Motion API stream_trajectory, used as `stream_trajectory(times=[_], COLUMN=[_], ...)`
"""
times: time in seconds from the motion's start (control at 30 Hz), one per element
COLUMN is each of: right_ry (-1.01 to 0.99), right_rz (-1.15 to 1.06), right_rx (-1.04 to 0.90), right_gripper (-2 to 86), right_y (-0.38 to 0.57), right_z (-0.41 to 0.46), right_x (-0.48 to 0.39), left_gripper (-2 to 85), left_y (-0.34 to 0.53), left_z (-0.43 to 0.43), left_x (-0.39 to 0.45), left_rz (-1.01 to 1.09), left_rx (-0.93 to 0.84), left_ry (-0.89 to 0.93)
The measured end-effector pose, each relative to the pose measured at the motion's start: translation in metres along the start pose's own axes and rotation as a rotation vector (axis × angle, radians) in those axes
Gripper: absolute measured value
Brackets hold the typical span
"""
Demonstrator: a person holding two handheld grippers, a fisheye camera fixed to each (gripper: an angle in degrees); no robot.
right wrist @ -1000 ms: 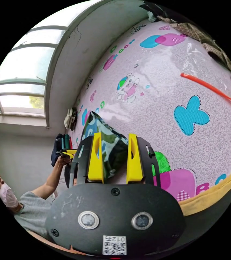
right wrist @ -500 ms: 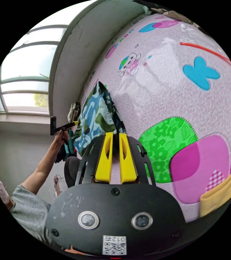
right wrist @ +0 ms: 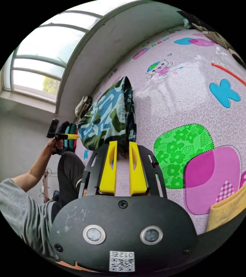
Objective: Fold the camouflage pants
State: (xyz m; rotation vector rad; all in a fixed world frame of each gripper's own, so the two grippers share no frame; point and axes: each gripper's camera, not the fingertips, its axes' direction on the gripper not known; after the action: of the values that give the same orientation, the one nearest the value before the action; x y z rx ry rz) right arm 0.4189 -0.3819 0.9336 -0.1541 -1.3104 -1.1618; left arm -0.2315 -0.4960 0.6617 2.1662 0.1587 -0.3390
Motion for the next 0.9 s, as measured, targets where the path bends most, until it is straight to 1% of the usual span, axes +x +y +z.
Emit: stream_trajectory(times=[0.07,0.17,0.23,0.3,0.5,0.67,0.73,0.77,0.83,0.9], right_ry=[0.071,0.156,0.196,0.201,0.225,0.169,0.195,0.222,0.244,0.273], right_rz=[-0.06,-0.123,-0.157,-0.183,-0.258,-0.304,-0.344,-0.368,-0.4,-0.415], right_rx=[-0.032,-0.031,-0.042,-0.067,-0.129,-0.13,-0.164,-0.219,-0.299,-0.315], right_gripper=[7.2,7.4,7.4,7.0,5.4,0.6,0.0,-0.2,-0.3,-0.3], right_y=[0.007,0.013,0.012,0.009,-0.003,-0.012,-0.017,-0.019,-0.02,-0.019], right_z=[0.009,0.019,0.026,0.033,0.05,0.045,0.049,0.061,0.08,0.089], right_x=[-0.013,-0.03,-0.036,-0.04,-0.051,-0.059,-0.068,-0.072,-0.075,-0.078], left_gripper=[13.5,13.4,13.0,12.3,6.9,2.3,1.4,1.3,1.2,1.5], left_y=[-0.004,-0.01,-0.014,-0.017,-0.031,-0.028,-0.024,-0.025,-0.026,-0.026], left_z=[0.02,0.046,0.065,0.074,0.079,0.046,0.024,0.023,0.032,0.038], left_x=[0.01,0.03,0.044,0.05,0.053,0.072,0.067,0.061,0.043,0.037], left_rz=[0.023,0.076,0.117,0.131,0.126,0.28,0.308,0.292,0.257,0.256], left_rx=[-0.065,-0.155,-0.234,-0.261,-0.255,-0.176,-0.118,-0.123,-0.195,-0.228], left_ry=[-0.028,-0.081,-0.16,-0.203,-0.241,-0.281,-0.285,-0.28,-0.315,-0.335])
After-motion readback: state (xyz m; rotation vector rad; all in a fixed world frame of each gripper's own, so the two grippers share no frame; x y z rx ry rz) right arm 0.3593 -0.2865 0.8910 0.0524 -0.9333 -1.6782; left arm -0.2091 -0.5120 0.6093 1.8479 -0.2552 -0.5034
